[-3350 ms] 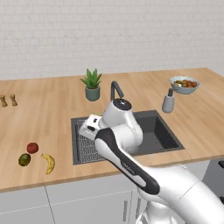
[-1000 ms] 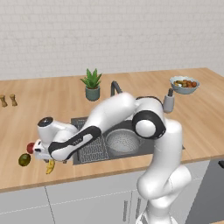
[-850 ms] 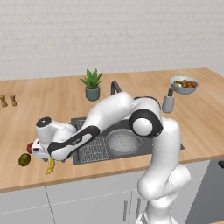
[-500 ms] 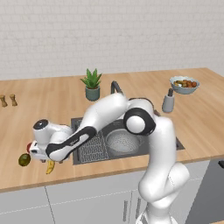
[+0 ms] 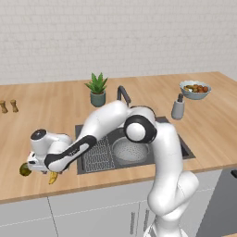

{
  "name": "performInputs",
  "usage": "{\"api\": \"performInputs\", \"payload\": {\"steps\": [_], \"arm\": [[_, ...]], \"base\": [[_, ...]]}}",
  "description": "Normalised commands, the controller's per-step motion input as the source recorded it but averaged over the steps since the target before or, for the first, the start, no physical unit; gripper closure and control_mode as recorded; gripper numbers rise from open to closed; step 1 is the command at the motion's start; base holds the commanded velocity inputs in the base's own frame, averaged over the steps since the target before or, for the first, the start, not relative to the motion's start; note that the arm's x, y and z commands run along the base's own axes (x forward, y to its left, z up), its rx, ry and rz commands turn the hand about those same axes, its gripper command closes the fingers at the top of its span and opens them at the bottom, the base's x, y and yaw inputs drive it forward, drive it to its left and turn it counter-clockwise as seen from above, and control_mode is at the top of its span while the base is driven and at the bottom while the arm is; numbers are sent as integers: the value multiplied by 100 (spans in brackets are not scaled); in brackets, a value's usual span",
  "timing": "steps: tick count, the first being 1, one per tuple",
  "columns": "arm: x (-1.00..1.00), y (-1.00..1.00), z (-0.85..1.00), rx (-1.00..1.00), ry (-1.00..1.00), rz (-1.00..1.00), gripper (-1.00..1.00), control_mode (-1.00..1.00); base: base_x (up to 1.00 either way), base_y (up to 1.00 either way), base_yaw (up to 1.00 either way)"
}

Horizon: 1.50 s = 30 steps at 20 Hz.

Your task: Put the colander in the sink, put the banana, kiwi, apple in the colander, and turn on the sink faucet and pour water over the colander.

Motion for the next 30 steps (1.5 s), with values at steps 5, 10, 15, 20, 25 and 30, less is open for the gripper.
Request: {"api": "performInputs", "payload": {"steps": [5,10,15,20,25,30], "arm": [[-12,-13,-47,0,5,0,100,-100],[-25,-57,-30,0,1,0,100,-100],[-16,-69,8,3,0,1,100,-100],[-28,-72,32,11,0,4,100,-100],[-32,-83,36,18,0,9,100,-100],[-30,-84,33,11,-1,12,100,-100]], "base": [[0,0,0],[0,0,0],[0,0,0],[0,0,0],[0,0,0],[0,0,0]]}}
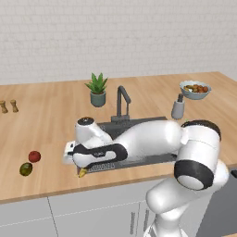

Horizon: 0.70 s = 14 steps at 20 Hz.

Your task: Put the colander in the sink, put the banana, kiwi, apple in the colander, and turn on the sink faucet and pour water over the colander.

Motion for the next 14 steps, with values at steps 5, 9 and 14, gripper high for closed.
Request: {"api": "performInputs", "payload": {"steps": [5,9,14], "arm": [[-23,-86,30,11,-5,14,100,-100],[-3,-88,26,10,-1,13,100,-100],[4,-89,22,9,0,9,100,-100]], "base": [[0,0,0],[0,0,0],[0,0,0]]}}
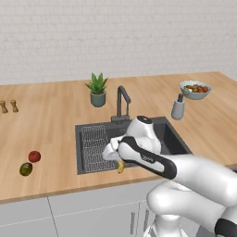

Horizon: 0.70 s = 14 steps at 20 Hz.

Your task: Put the colander in the sink, put the banana, kiwi, apple in the colander, and turn on the sink faucet and pour water over the colander.

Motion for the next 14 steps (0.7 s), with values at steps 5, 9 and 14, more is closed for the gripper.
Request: {"api": "performInputs", "payload": {"steps": [5,9,14], "arm": [[22,-86,16,8,0,4,100,-100],[51,-78,21,8,1,0,100,-100],[54,-67,16,5,6,0,100,-100]], "base": [[0,0,0],[0,0,0],[0,0,0]]}}
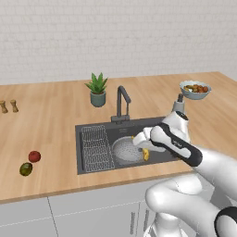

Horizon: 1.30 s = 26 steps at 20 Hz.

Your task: Put the colander in the sink, put the banana, kiwi, apple in the colander, and turn on the sink faucet and pour water over the colander.

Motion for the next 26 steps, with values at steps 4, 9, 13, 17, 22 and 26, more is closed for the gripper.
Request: {"api": "performInputs", "payload": {"steps": [4,9,13,17,22,26], "arm": [[35,-20,-4,0,0,0,100,-100],[61,0,0,0,4,-5,100,-100],[48,-3,-12,0,4,-4,100,-100],[9,-1,-36,0,6,0,100,-100],[10,0,-28,0,0,0,100,-100],[31,0,-8,-4,1,-2,100,-100]], "base": [[0,0,0],[0,0,0],[0,0,0],[0,0,0],[0,0,0],[0,0,0]]}}
